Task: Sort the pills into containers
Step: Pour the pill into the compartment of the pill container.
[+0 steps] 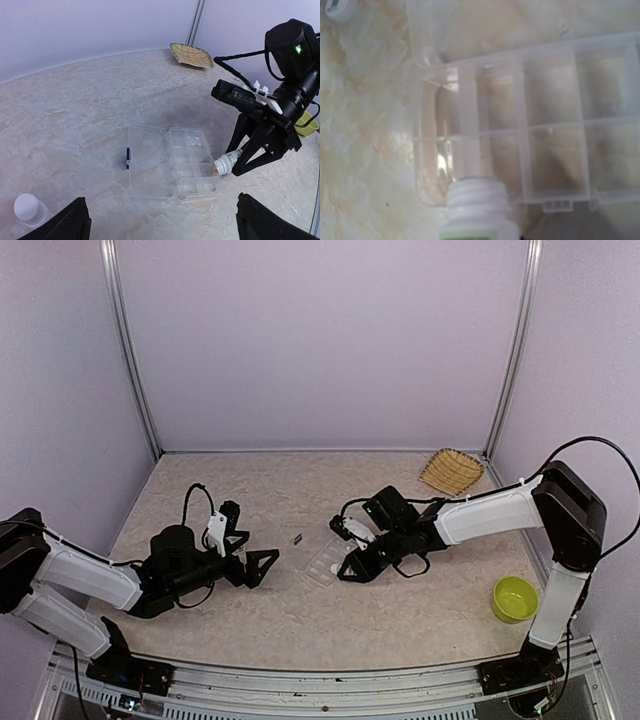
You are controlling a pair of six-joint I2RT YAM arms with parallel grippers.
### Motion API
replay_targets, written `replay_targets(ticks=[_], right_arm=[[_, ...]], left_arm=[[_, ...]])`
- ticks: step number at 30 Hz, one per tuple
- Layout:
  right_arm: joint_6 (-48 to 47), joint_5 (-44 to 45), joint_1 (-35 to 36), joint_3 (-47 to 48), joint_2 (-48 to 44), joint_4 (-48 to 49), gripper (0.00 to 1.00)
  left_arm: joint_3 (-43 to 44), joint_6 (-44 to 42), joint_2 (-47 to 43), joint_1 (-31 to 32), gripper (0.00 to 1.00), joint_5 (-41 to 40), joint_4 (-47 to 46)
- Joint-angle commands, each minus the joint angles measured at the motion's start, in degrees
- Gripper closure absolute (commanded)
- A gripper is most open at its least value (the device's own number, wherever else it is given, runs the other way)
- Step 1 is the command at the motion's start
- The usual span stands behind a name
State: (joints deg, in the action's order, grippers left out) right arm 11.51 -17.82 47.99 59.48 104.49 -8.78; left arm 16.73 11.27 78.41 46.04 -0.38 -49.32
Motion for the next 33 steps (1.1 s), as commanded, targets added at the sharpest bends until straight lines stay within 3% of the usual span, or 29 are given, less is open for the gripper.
replay_targets(ticks=[1,33], right_arm=[[-0.9,0.9,0.7,1.1,1.2,-4.0,0.88],[-4.6,1.7,0.6,3.6,0.4,-12.3,0.88]], left_arm=[[-0.1,0.1,0.4,-0.4,0.01,0.6,-1.5],[0.0,0.1,0.5,-0.4,0.01,0.6,-1.5]])
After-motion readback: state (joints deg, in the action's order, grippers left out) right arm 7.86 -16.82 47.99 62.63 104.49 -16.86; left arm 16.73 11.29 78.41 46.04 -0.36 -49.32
